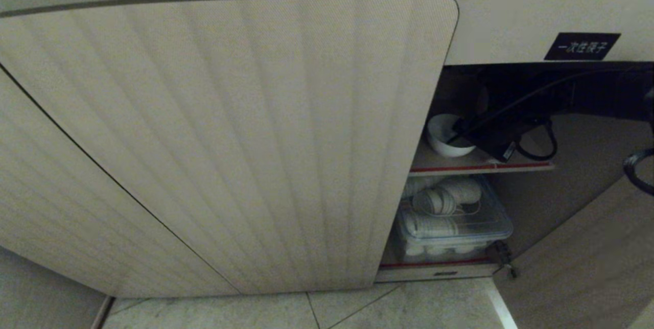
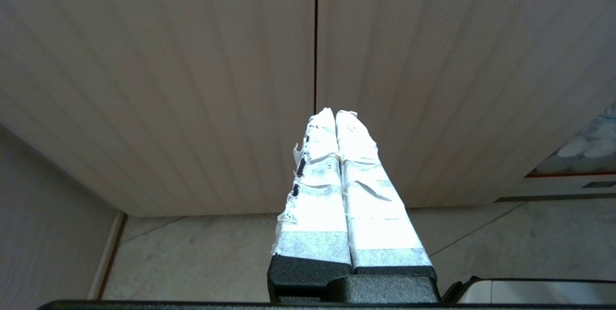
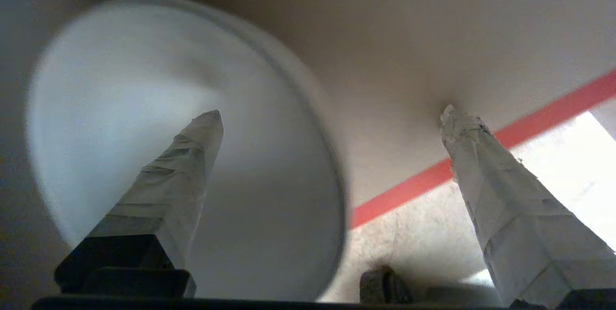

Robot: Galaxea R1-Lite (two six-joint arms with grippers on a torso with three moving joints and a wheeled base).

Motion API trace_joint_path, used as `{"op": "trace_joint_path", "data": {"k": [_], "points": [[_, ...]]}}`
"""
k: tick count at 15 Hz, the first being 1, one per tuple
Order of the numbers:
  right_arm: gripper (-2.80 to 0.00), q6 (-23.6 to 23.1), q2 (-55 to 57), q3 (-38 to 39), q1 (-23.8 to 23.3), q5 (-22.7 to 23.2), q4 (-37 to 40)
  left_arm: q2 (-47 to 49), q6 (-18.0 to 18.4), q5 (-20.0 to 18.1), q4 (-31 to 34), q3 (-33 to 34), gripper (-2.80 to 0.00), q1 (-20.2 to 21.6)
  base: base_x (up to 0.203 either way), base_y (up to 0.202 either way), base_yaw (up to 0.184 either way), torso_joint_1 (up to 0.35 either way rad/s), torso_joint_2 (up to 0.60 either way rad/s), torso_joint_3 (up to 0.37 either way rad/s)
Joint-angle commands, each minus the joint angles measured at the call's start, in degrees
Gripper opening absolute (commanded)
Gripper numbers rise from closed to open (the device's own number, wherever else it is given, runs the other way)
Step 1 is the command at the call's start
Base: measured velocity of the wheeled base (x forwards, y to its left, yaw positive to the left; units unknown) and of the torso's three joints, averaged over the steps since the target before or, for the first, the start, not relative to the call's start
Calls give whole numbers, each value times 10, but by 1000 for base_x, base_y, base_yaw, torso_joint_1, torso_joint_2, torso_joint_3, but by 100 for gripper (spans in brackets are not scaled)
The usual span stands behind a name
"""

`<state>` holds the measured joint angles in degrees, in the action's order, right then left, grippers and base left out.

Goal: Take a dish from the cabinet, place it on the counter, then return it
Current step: Put it back into the cabinet

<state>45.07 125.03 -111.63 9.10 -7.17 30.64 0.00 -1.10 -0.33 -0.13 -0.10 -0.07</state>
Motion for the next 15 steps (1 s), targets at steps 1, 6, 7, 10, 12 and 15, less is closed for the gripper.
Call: {"op": "trace_joint_path", "data": {"k": [1, 6, 7, 10, 12, 15], "points": [[0, 2, -2, 1, 2, -5, -4, 0, 0, 0, 0, 0, -280, 0, 0, 0, 0, 0, 0, 0], [0, -29, -4, 13, 6, -30, -48, 0, 0, 0, 0, 0, -280, 0, 0, 0, 0, 0, 0, 0], [0, -36, -6, 20, 6, -35, -56, 0, 0, 0, 0, 0, -280, 0, 0, 0, 0, 0, 0, 0], [0, -51, -8, 28, 6, -41, -86, 0, 0, 0, 0, 0, -280, 1, 0, 0, 0, 0, 0, 0], [0, -62, -8, 31, 6, -54, -112, 0, 0, 0, 0, 0, -280, 1, 0, 0, 0, 0, 0, 0], [0, -89, -13, 47, 7, -63, -132, 0, 0, 0, 0, 0, -280, 1, 0, 0, 0, 0, 0, 0]]}}
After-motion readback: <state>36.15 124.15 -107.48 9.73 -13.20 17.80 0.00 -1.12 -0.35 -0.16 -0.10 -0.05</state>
